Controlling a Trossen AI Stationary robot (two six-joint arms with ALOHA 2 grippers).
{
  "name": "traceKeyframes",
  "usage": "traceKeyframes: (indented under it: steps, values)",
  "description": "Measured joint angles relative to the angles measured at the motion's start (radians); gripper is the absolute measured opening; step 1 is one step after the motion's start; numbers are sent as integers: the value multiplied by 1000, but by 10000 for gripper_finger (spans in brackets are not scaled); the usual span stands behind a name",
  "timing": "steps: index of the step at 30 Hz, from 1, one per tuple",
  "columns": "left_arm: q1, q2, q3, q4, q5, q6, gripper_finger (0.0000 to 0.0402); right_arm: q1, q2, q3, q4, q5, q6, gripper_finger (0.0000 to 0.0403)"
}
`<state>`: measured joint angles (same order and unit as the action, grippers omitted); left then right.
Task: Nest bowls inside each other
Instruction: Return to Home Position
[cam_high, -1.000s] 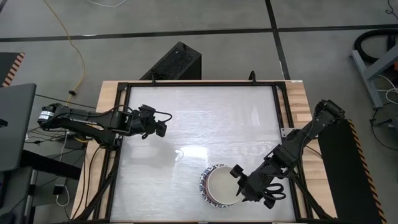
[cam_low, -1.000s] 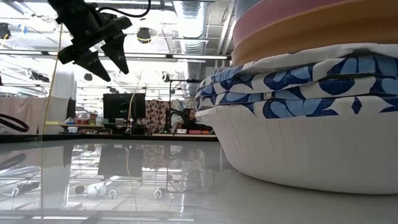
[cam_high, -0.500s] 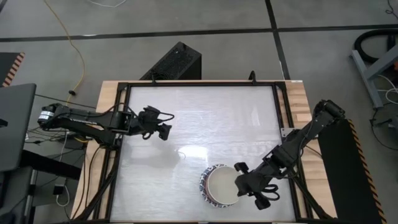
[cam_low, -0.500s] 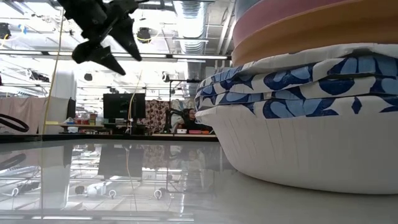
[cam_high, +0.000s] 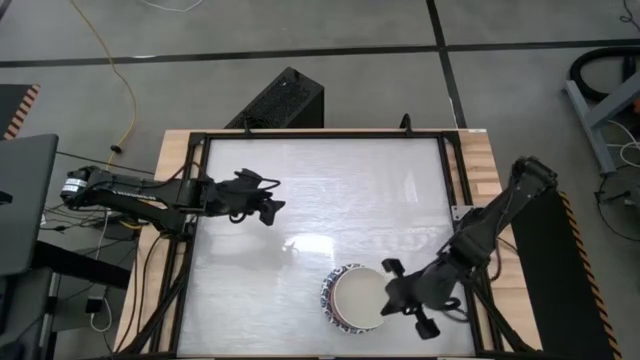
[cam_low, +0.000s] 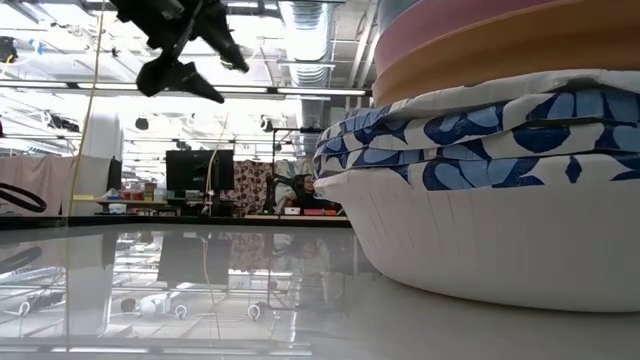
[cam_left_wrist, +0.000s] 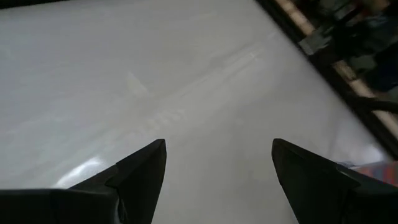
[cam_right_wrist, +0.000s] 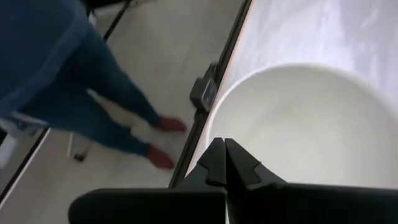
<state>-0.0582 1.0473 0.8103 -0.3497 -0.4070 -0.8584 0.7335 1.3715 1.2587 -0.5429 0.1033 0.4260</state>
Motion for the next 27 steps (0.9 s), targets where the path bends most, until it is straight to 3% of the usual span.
traceKeyframes:
  steps: [12, 18, 27]
  values:
    - [0, -43, 0, 202, 128, 14, 281, -1, -324, 1, 1, 236, -148, 8]
    - [0, -127, 0, 323, 133, 83, 281, -18, -500, 1, 51, 317, -267, 9]
    - [0, -277, 0, 550, 107, 13, 281, -44, -685, -1, 46, 321, -303, 37]
